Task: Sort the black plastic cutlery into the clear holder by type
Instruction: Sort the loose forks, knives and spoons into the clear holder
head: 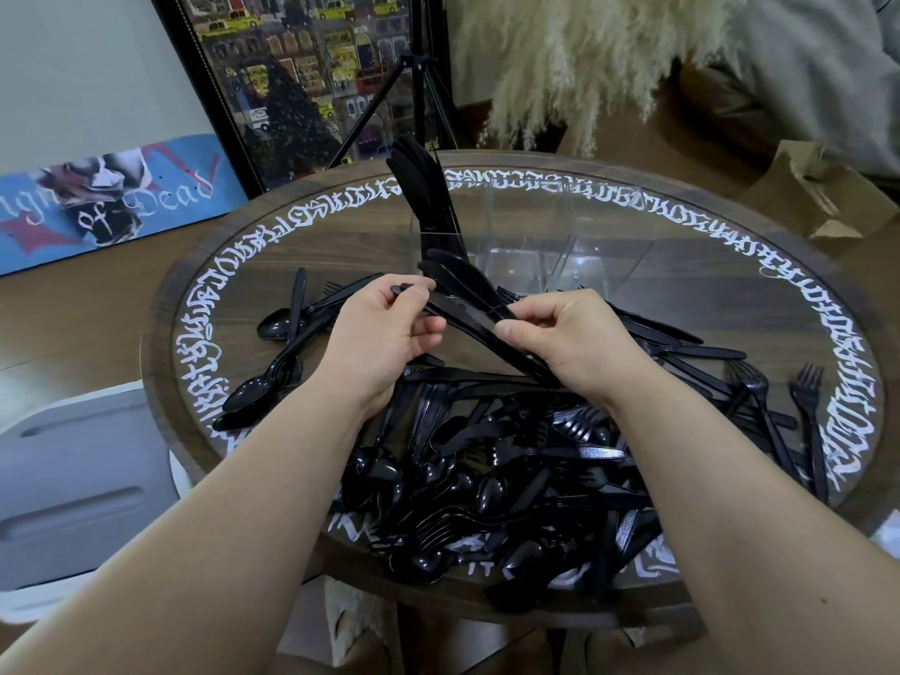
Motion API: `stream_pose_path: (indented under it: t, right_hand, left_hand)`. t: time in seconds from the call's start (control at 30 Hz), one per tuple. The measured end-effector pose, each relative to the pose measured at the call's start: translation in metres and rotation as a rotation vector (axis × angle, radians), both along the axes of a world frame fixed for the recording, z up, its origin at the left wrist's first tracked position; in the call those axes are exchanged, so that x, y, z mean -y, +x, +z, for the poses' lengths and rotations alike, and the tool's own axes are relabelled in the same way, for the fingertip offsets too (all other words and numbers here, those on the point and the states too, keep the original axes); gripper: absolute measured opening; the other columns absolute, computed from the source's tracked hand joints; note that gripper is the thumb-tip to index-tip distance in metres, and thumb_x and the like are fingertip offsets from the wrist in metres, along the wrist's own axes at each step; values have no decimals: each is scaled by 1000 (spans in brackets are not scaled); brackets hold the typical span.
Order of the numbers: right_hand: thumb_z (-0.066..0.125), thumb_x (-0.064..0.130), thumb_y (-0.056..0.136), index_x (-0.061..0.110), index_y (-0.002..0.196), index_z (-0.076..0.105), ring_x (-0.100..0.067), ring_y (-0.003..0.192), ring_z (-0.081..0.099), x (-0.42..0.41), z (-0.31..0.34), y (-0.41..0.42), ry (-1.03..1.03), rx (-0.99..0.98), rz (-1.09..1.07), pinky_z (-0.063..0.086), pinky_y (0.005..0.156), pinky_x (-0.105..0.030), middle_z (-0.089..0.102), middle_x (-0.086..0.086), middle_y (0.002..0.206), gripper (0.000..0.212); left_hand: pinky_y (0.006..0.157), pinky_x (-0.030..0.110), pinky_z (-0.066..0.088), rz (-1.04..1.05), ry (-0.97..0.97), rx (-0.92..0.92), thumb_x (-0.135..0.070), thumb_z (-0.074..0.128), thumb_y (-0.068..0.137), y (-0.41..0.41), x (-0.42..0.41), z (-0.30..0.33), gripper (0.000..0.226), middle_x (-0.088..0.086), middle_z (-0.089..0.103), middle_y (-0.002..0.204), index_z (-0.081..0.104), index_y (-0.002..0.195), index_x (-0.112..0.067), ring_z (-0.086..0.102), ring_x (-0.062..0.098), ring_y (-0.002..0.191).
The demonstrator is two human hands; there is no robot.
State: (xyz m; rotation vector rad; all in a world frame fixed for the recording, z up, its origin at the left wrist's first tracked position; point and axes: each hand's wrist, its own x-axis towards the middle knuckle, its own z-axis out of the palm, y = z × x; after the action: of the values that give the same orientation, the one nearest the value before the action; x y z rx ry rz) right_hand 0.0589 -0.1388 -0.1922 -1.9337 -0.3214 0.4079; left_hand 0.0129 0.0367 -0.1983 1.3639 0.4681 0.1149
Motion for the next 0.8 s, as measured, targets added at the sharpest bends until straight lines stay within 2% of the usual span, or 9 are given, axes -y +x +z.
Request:
stream_pose_path:
  t: [0.1, 0.2, 0.3, 0.37, 0.43, 0.5, 0.6, 0.7, 0.8]
  right_hand:
    - [61, 10, 93, 14, 93, 74, -2, 59, 63, -2, -1, -1, -72, 11, 99, 50, 60, -15, 68, 2, 69, 14]
    - [52, 16, 97, 18, 82, 67, -4, 60, 62, -5, 0, -3, -231, 84, 214, 50, 65, -23, 61, 5, 65, 22]
    - [49, 20, 99, 21, 66, 54, -9, 66, 64, -5, 1, -3, -264, 89, 251, 47, 68, -27, 54, 7, 62, 33]
    - [47, 22, 100, 17, 71, 57, -11, 68, 64, -4, 2, -3, -269, 74, 272, 49, 70, -30, 57, 3, 67, 31]
    - [43, 22, 101, 7, 84, 60, -13, 69, 61, -6, 2, -4, -302, 61, 309, 50, 74, -34, 63, -2, 78, 28]
    - [40, 22, 102, 12, 82, 57, -14, 70, 57, -7, 2, -4, -332, 37, 342, 48, 73, -31, 61, 2, 79, 28]
    - [38, 23, 103, 23, 74, 48, -8, 67, 50, -10, 2, -3, -382, 50, 362, 41, 66, -25, 57, 6, 74, 31]
    - [38, 23, 103, 22, 75, 47, -7, 66, 49, -10, 0, -2, -407, 83, 362, 41, 70, -27, 56, 5, 73, 29]
    - [38, 23, 102, 15, 84, 52, -10, 68, 53, -9, -4, -2, -396, 92, 360, 43, 72, -29, 57, 3, 74, 24]
  left_hand:
    - [59, 19, 52, -10, -18, 7, -10, 49, 97, 0, 2, 2, 18, 0, 64, 79, 58, 83, -16, 61, 6, 62]
    - [59, 19, 52, -7, -29, 11, -9, 48, 98, 0, 3, 2, 20, -2, 66, 74, 58, 83, -16, 60, 6, 62]
    - [60, 19, 52, -5, -33, 16, -9, 47, 98, -1, 1, 2, 18, 0, 65, 78, 60, 86, -15, 60, 7, 63]
    - [60, 19, 52, -5, -41, 19, -10, 47, 99, -1, 1, 3, 17, 1, 65, 79, 61, 90, -15, 60, 7, 63]
    - [59, 18, 51, -15, -56, 16, -10, 46, 99, -1, 1, 4, 17, 1, 65, 78, 60, 91, -15, 59, 7, 63]
    - [57, 17, 48, -44, -73, 14, -9, 45, 99, -2, 3, 6, 19, -1, 67, 77, 60, 91, -16, 58, 7, 63]
    - [55, 17, 43, -69, -95, 9, -3, 42, 97, -3, 5, 10, 23, -2, 68, 76, 59, 90, -15, 58, 7, 63]
    - [55, 18, 38, -70, -63, -1, -6, 44, 96, -3, 4, 9, 20, -3, 66, 79, 57, 87, -17, 56, 6, 64]
    - [54, 17, 36, -64, 36, -5, -10, 51, 96, -2, 4, 6, 17, -7, 62, 75, 57, 84, -21, 54, 2, 62]
